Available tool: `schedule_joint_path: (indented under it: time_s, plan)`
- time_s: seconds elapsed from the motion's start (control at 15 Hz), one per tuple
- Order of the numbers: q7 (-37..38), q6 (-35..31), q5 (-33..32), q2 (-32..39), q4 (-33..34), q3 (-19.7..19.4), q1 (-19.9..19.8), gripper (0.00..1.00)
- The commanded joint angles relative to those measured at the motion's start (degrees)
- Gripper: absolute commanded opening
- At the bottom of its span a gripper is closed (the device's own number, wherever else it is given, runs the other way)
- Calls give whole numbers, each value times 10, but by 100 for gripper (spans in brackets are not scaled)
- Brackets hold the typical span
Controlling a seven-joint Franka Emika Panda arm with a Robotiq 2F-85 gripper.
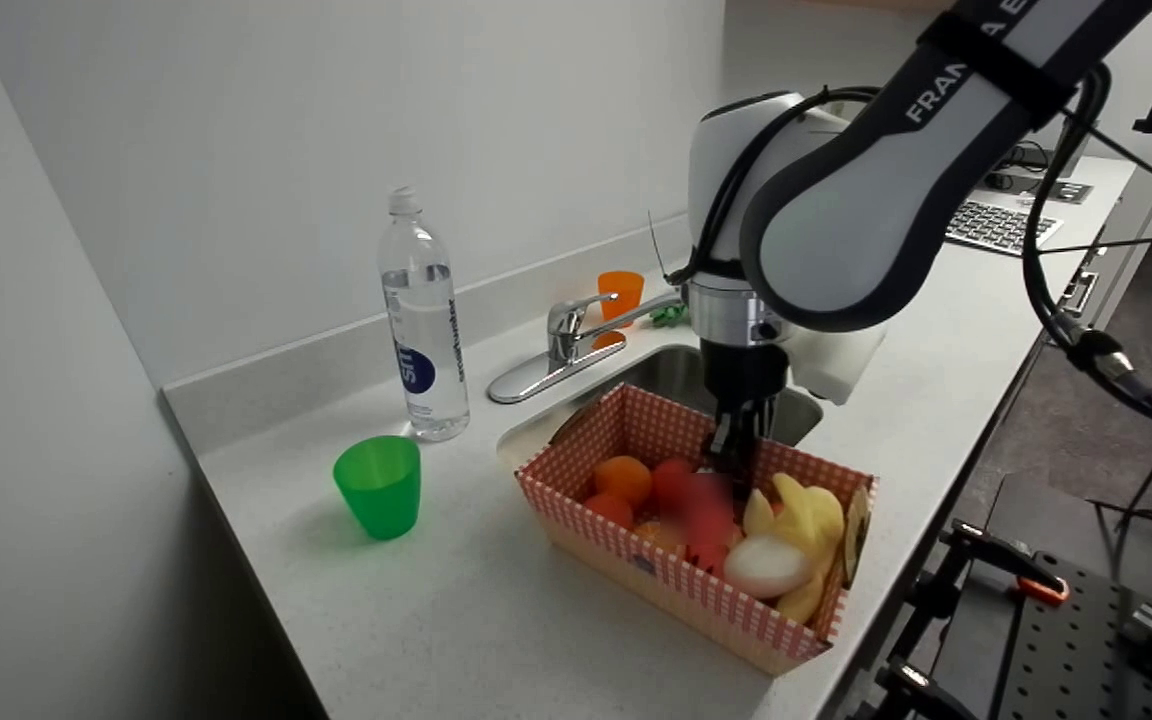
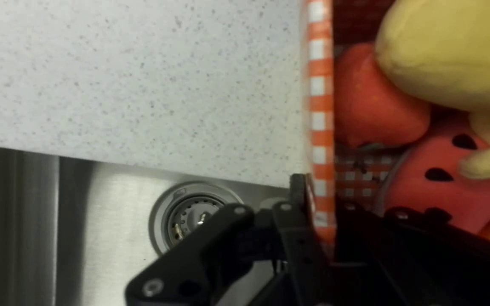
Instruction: Move the basket to the right
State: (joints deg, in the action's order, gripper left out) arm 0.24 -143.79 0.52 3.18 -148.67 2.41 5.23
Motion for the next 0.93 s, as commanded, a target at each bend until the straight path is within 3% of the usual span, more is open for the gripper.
schedule_joint_path:
  time_s: [0.0,0.87]
  plan:
    - [42,-1,-44,21,-14,-30,-33,2]
    - [76,-33,-86,18,-38,-114,-112,2]
